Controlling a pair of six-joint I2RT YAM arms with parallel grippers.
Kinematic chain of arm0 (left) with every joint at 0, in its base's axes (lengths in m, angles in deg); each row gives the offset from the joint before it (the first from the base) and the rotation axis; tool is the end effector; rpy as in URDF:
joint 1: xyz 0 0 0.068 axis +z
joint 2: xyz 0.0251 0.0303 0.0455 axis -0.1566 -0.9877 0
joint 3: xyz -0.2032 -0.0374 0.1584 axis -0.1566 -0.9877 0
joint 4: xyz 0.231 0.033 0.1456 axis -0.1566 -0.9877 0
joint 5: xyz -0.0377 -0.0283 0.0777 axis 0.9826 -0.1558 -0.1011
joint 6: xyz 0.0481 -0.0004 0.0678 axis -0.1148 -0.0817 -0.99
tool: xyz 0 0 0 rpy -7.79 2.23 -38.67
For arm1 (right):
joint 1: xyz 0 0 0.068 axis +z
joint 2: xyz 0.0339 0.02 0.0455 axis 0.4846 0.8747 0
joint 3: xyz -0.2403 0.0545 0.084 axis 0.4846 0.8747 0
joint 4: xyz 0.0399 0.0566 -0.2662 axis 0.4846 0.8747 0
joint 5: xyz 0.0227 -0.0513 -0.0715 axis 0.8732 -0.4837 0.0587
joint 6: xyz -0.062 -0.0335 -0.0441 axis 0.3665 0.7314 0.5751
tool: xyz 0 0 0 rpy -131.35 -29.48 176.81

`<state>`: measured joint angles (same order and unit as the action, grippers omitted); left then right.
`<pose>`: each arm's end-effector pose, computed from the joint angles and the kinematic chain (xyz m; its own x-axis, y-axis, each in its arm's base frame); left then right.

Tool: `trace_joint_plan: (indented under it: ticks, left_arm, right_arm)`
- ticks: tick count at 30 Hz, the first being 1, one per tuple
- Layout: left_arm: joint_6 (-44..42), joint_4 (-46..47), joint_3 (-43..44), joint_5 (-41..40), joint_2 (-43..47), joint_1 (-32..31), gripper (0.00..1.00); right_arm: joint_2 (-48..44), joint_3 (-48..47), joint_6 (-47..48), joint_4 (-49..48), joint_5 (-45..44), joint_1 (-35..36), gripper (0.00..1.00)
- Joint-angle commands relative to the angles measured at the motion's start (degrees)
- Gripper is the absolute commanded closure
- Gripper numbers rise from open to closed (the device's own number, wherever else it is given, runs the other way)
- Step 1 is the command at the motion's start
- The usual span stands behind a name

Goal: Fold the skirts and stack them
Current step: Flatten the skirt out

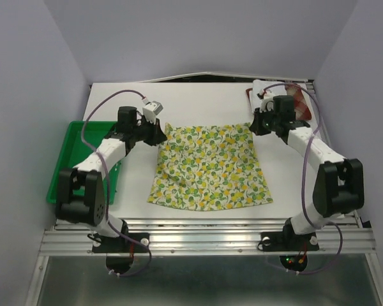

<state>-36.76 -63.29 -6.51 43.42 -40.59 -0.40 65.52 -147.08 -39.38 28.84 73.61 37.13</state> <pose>0.3395 -0.1013 0.2384 -0.3508 0.1553 -0.9235 0.7191 0.6763 -0.1595 0.3740 0.0772 0.2523 -0.5400 -0.1060 -0.8349 -0.4151 0.8966 0.1546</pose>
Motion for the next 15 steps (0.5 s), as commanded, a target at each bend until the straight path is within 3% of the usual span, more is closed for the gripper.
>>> trace_joint_plan:
  ticks: [1, 2, 3, 5, 6, 7, 8, 9, 11, 15]
  left_arm:
    - [0.3, 6.6, 10.3, -3.7, -9.2, -0.3, 0.97]
    - [0.5, 6.4, 12.7, -5.0, -14.7, -0.3, 0.95]
    - [0.9, 5.8, 17.9, -6.4, -17.3, -0.2, 0.83]
    - [0.1, 2.4, 28.3, -7.6, -25.7, -0.2, 0.69]
    - [-0.2, -0.9, 31.5, -8.9, -27.9, -0.2, 0.56]
    - [-0.9, -4.0, 37.8, -9.4, -31.2, -0.2, 0.53]
    - [-1.5, -7.4, 40.2, -10.9, -32.0, -0.2, 0.42]
    - [-2.2, -8.8, 41.9, -11.0, -32.4, -0.2, 0.36]
    - [-4.7, -11.2, 44.9, -14.0, -31.5, -0.2, 0.35]
    - [-7.2, -14.4, 38.6, -14.2, -24.4, -0.3, 0.37]
  right_arm:
    - [8.1, -5.7, -0.8, -8.1, -4.0, -0.5, 0.99]
    - [10.7, -7.5, -1.2, -8.2, -4.5, -0.5, 0.99]
    - [15.6, -11.7, -1.3, -7.7, -5.9, -0.5, 0.89]
    - [20.0, -16.1, -1.0, -5.3, -6.9, -0.5, 0.68]
    - [23.2, -20.4, -1.1, -4.1, -8.6, -0.5, 0.4]
    - [24.2, -22.2, -0.1, -3.2, -9.0, -0.5, 0.32]
    - [24.6, -23.7, 0.0, -0.9, -9.4, -0.5, 0.26]
    - [24.5, -24.5, 0.4, -0.2, -9.4, -0.5, 0.26]
    - [22.3, -24.7, 2.8, 1.0, -8.8, -0.5, 0.22]
    - [18.3, -21.3, 7.5, 7.6, -1.9, -0.5, 0.29]
